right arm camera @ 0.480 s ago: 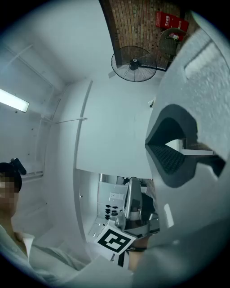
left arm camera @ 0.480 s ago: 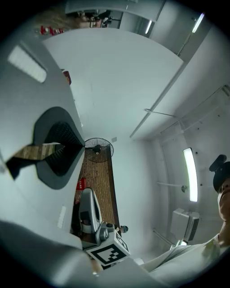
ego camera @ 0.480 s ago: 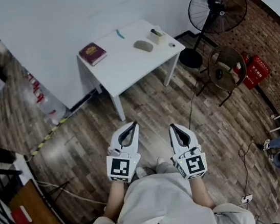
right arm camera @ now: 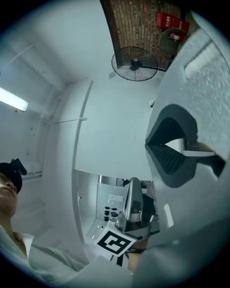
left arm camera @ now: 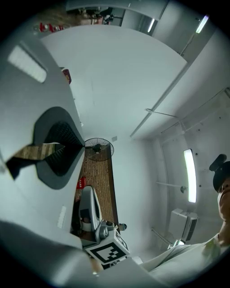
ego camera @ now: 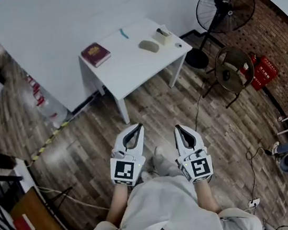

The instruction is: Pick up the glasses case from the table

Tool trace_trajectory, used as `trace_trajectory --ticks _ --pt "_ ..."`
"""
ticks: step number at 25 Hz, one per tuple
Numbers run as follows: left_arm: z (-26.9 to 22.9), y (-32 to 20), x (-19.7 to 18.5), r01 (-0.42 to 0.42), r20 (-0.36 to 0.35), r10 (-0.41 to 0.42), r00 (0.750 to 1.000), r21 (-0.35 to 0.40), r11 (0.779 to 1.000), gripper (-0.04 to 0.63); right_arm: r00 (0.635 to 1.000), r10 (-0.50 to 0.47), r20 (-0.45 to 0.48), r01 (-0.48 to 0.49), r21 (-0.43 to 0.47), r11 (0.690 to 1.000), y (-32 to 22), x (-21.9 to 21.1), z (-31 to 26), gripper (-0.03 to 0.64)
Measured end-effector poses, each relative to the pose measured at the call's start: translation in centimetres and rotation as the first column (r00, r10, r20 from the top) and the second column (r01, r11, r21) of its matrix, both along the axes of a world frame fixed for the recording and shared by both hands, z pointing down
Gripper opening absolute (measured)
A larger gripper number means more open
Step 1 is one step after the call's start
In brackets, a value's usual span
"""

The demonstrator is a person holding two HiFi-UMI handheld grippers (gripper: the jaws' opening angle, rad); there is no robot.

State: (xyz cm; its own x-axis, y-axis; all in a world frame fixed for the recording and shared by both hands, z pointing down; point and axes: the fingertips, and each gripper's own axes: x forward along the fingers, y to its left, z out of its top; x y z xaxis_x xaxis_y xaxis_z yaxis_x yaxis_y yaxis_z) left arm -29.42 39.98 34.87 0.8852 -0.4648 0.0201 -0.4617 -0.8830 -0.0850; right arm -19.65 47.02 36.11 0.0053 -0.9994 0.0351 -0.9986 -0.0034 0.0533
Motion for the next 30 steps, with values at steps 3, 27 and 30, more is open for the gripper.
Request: trace_trajectory --ticks 3,27,30 --pt "0.2 -1.1 0.4 0.0 0.005 0.0 1.0 -0.009 1.0 0.018 1.0 0.005 -0.007 -0.005 -0.008 1.0 -1.2 0.5 0.1 0.005" --pt "1.5 -15.8 12.8 0.055 0.088 -0.051 0.995 -0.044 0.998 0.018 0.996 -0.059 0.074 0.059 -0.009 0.998 -17.0 13.3 0.8 0.005" --pt "1.6 -17.0 14.4 0.063 0.101 -0.058 0.993 -0.044 0.997 0.018 0.994 -0.068 0.085 0.069 -0.013 0.998 -18.2 14.9 1.1 0.005"
